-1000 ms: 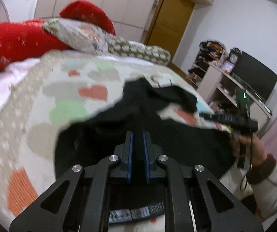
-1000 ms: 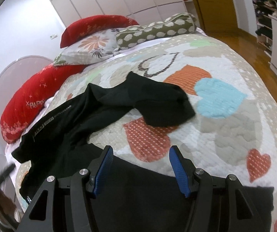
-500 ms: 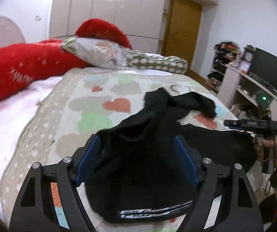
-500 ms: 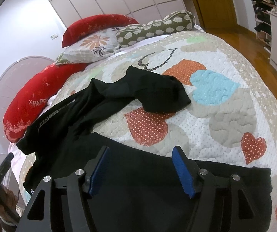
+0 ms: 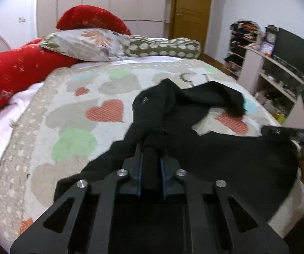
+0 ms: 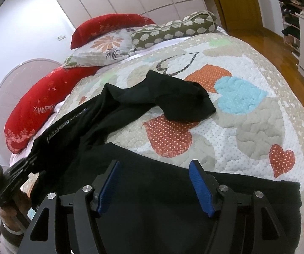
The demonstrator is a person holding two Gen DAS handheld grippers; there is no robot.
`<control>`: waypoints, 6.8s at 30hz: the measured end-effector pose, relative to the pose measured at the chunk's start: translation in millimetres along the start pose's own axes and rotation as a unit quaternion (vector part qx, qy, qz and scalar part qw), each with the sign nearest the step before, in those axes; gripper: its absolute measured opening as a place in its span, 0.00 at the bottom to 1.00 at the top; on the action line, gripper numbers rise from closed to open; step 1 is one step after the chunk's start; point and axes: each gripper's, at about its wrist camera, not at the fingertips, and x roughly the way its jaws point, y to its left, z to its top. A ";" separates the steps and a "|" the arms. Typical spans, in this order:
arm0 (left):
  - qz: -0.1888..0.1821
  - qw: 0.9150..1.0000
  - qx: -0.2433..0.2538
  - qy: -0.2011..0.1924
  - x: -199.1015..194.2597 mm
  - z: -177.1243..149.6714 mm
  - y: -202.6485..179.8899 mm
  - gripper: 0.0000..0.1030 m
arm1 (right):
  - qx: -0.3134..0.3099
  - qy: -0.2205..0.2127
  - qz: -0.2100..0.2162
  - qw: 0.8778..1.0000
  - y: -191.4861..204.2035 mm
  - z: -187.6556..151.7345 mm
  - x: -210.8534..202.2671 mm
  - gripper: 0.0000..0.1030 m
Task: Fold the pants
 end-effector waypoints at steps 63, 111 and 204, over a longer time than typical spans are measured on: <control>-0.039 0.997 -0.062 0.024 -80.7 -88.2 54.9 0.21 | 0.030 0.024 -0.071 0.997 -109.4 -75.5 -108.3 0.33; 0.009 0.988 -0.143 0.051 -21.3 -50.3 107.8 0.33 | -0.109 0.062 0.017 0.992 77.8 46.1 111.0 0.11; -0.112 0.985 0.029 0.129 12.8 -52.7 -104.1 0.54 | -0.067 -0.005 -0.086 0.994 -87.5 -53.6 -71.2 0.09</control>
